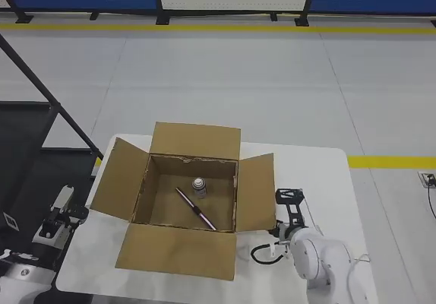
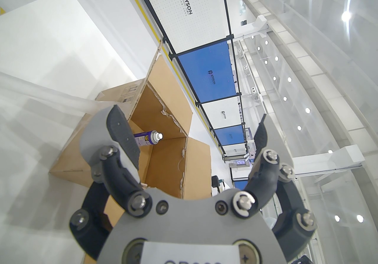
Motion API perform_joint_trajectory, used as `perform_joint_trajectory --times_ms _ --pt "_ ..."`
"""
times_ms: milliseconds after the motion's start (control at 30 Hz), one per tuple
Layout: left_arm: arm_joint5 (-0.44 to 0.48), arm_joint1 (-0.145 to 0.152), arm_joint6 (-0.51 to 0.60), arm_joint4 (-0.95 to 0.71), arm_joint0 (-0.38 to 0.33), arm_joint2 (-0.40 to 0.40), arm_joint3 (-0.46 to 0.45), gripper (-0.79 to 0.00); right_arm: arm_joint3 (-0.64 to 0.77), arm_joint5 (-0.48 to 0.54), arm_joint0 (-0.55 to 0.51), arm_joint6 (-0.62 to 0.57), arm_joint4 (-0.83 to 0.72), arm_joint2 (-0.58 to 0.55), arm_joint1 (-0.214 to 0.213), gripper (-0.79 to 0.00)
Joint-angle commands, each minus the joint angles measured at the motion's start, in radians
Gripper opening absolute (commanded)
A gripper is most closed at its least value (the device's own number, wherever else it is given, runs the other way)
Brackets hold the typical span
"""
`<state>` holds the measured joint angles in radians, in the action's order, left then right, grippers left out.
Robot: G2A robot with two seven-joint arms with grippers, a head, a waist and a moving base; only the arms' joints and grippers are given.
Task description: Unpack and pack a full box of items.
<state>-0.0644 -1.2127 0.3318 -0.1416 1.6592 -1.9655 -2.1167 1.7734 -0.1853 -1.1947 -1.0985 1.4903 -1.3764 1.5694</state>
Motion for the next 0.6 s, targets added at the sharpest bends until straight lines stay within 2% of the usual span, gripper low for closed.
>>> perform_joint_trajectory --times_ms 0,67,167,267,467,567 --pt "0.0 0.0 0.0 0.0 0.0 0.0 0.0 0.0 -0.029 -0.022 0.016 0.017 0.013 0.014 0.002 -0.055" --pt "0.0 0.0 0.0 0.0 0.0 0.0 0.0 0.0 -0.06 -0.046 0.033 0.037 0.019 0.019 0.003 -0.132" --pt "0.0 0.0 0.0 0.0 0.0 0.0 0.0 0.0 -0.106 -0.062 0.054 0.065 0.002 0.019 0.005 -0.191" --pt "0.0 0.0 0.0 0.0 0.0 0.0 0.0 0.0 -0.15 -0.071 0.071 0.091 -0.011 0.012 0.005 -0.292" --pt "0.0 0.0 0.0 0.0 0.0 0.0 0.0 0.0 -0.212 -0.084 0.109 0.096 -0.004 0.027 0.006 -0.397" --pt "0.0 0.0 0.0 0.0 0.0 0.0 0.0 0.0 -0.241 -0.096 0.131 0.079 0.015 0.035 0.007 -0.403"
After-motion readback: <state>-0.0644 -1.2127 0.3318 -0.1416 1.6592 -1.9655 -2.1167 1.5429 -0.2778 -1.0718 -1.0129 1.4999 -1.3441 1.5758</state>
